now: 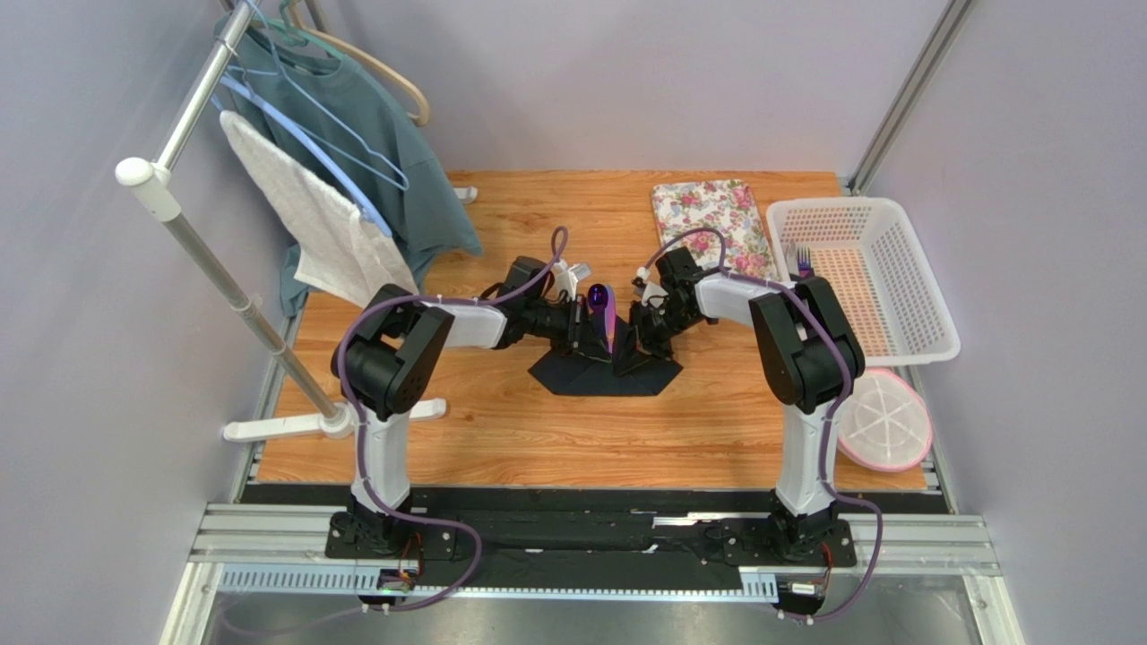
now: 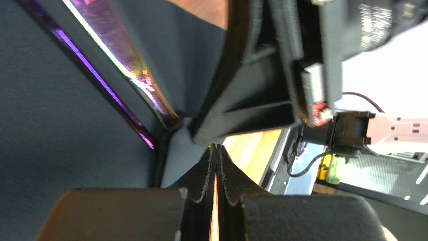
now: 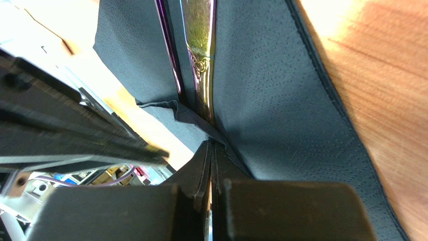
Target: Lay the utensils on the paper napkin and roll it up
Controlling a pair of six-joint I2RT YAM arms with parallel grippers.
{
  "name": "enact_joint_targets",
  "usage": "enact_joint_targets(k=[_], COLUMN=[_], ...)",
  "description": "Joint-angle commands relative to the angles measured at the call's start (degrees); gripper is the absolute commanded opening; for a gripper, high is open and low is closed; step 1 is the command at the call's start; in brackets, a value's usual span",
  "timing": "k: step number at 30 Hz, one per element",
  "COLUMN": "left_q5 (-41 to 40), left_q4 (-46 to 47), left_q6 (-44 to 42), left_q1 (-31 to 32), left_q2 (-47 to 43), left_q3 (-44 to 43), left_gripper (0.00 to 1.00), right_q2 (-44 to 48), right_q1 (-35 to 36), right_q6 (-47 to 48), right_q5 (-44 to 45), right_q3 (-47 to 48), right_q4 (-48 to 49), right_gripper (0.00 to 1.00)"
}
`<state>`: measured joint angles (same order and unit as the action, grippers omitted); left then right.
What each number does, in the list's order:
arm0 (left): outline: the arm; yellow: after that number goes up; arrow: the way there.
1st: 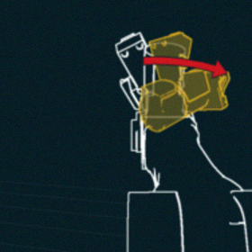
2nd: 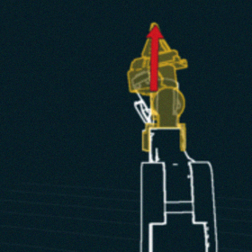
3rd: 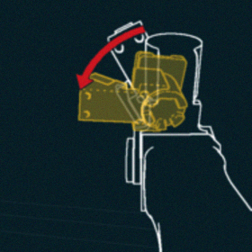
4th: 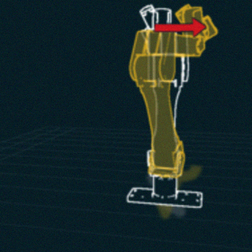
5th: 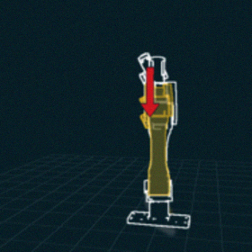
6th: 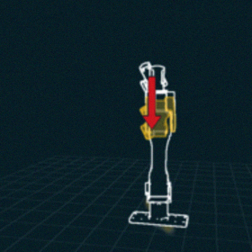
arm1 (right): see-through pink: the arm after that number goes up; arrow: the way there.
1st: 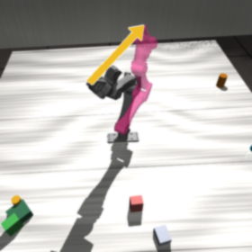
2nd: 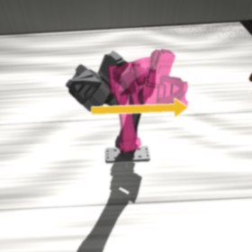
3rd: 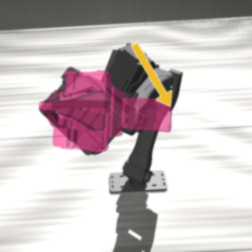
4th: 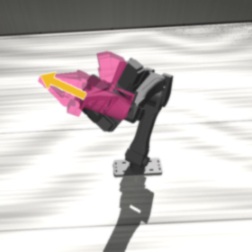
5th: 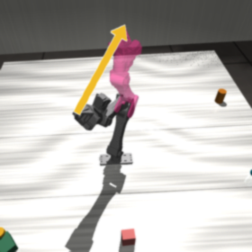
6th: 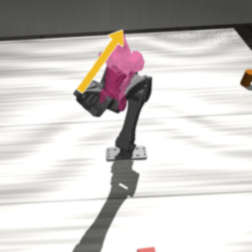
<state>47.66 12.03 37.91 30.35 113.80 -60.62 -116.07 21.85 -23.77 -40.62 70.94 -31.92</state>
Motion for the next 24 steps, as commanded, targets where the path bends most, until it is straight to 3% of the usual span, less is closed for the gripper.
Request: enact_joint_targets(k=[1,15,24], left_q5=[-0.4,-1.3,-1.5], left_q4=[4.5,3.9,2.7], left_q6=[2.6,5.3,5.0], left_q1=[0.1,-0.6,-0.6], left_q2=[2.0,7.1,7.1], left_q3=[-2.4,-4.2,-4.4], left_gripper=[0.05,0.02,0.01], right_q2=[-1.3,1.6,7.7], right_q1=[0.2,0.2,-3.7], right_q6=[0.8,2.0,5.8], right_q5=[2.0,0.5,6.5], right_q3=[0.9,2.8,2.9], right_q4=[-0.2,-3.2,-10.7], right_gripper=[0.0,0.04,0.27])
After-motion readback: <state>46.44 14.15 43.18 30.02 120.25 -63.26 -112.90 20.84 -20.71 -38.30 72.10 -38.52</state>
